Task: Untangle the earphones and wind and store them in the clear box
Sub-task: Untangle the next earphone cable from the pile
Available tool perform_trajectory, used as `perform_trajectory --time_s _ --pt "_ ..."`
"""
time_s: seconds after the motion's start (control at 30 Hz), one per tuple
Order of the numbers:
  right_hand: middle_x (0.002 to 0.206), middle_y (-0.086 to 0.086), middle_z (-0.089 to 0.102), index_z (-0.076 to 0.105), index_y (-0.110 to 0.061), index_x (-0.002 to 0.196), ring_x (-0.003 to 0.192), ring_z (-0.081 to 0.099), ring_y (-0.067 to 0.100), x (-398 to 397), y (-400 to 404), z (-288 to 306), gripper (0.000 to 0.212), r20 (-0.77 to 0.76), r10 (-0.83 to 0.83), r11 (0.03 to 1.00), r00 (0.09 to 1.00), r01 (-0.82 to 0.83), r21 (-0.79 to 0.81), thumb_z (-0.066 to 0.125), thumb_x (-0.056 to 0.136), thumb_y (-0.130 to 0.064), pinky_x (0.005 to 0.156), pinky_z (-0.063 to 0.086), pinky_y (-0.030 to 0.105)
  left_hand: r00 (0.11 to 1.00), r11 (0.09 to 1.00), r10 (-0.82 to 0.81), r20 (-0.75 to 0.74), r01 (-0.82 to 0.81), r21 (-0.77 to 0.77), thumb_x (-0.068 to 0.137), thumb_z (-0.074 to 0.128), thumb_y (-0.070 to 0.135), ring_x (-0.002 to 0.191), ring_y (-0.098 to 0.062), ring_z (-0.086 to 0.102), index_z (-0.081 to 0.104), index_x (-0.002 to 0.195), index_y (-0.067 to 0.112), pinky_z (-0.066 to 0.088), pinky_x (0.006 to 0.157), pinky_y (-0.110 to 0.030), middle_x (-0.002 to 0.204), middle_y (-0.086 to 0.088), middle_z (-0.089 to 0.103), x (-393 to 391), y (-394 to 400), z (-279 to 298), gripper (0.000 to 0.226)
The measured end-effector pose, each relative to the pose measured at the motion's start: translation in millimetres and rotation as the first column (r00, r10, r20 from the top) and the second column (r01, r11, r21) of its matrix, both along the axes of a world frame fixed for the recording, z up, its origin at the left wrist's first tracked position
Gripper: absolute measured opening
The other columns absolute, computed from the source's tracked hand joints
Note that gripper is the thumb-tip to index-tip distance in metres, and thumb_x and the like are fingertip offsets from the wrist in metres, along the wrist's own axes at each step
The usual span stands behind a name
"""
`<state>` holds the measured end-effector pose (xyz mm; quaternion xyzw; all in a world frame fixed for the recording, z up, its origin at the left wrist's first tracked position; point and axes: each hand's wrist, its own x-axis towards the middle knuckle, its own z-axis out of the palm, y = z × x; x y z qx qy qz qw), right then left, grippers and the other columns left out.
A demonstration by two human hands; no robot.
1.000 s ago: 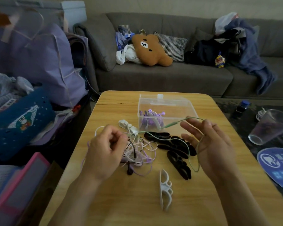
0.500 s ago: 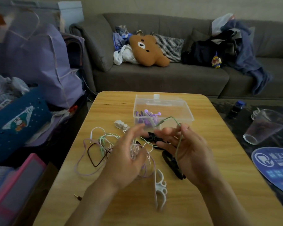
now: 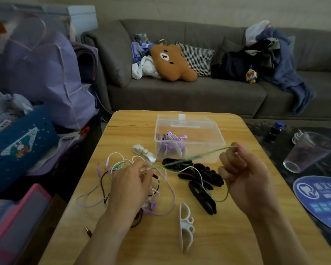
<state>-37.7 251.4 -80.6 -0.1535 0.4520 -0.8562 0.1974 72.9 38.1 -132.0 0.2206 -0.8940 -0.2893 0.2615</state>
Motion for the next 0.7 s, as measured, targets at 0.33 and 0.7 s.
perform_trajectory --time_s 0.33,0.7 --pt "0.06 -0.003 0.032 0.048 -0.018 0.076 0.048 0.035 0.009 1.0 -1.8 1.1 0.031 0.201 -0.04 0.998 0.979 0.048 -0.035 0.041 0.103 -0.029 0.052 0.05 0.024 0.991 0.996 -0.091 -0.094 0.091 -0.001 0.071 0.082 0.035 0.069 -0.001 0.052 0.081 0.089 0.026 0.043 0.063 -0.014 0.085 0.016 0.047 -0.4 -12.8 -0.6 0.02" --pt "0.098 -0.023 0.07 0.054 -0.052 0.124 0.1 0.06 -0.005 7.6 -3.9 -5.1 0.069 -0.101 0.671 0.107 0.735 0.039 0.993 0.087 0.063 -0.055 0.089 0.047 0.022 0.969 0.97 0.172 -0.176 -0.136 0.203 0.089 0.07 0.03 0.073 -0.009 0.063 0.073 0.087 0.02 0.043 0.06 -0.012 0.081 0.004 0.068 13.6 -40.4 15.7 0.01"
